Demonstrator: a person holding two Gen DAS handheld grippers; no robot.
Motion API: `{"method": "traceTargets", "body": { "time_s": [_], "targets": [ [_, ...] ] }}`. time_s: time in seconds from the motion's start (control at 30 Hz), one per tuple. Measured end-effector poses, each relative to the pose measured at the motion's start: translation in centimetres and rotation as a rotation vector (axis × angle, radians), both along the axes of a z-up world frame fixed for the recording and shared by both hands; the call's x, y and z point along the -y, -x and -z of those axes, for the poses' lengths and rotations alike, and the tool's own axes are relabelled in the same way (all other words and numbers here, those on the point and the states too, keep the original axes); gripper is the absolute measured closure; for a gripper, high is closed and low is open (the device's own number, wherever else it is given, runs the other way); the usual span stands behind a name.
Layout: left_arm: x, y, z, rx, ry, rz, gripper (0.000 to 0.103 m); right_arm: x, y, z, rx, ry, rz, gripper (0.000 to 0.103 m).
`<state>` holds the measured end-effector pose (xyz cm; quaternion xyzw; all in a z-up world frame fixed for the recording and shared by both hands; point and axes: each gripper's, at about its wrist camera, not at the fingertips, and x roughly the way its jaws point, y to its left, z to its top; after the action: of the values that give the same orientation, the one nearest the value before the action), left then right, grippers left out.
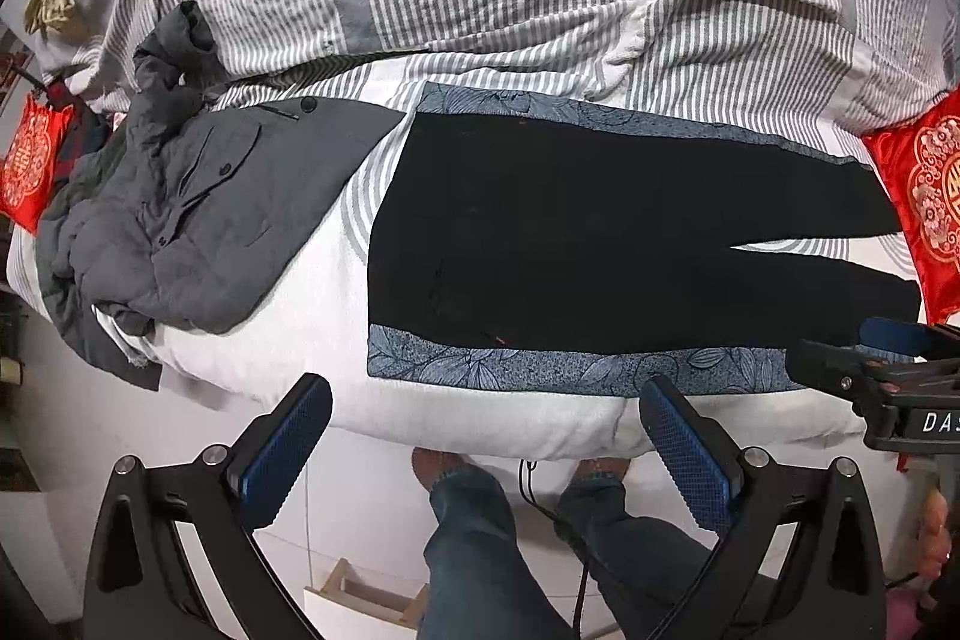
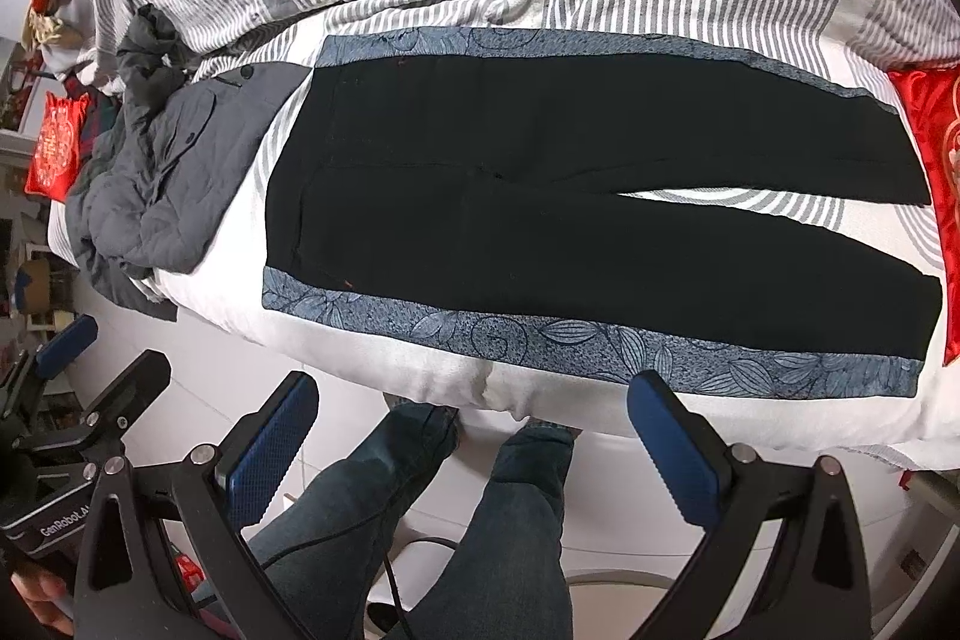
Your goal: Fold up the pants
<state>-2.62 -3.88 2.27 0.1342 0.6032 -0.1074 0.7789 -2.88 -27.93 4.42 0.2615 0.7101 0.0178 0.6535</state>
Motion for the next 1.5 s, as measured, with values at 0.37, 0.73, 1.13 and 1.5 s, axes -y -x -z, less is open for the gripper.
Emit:
{"method": "traceTargets", "body": {
  "time_s": [0.37,0.73,1.13,1.5],
  "targets": [
    [-0.2,0.6,0.8,-0.016,0.004,-0.037,0.000,0.4,0.3,0.7,-0.017,0.000,-0.032,0.000],
    [-3.5,-0.4,4.9,-0.080,0.098,-0.154,0.000,0.2,2.4,3.3,-0.055,-0.088,0.065,0.000],
    [-9.1,-2.0,14.4,-0.165,0.150,-0.220,0.000,-3.9,5.2,10.9,-0.094,-0.238,0.238,0.001],
    [-11.6,-1.4,22.9,-0.255,0.319,-0.280,0.007,-5.0,9.2,19.1,-0.083,-0.373,0.485,0.023]
  ]
}}
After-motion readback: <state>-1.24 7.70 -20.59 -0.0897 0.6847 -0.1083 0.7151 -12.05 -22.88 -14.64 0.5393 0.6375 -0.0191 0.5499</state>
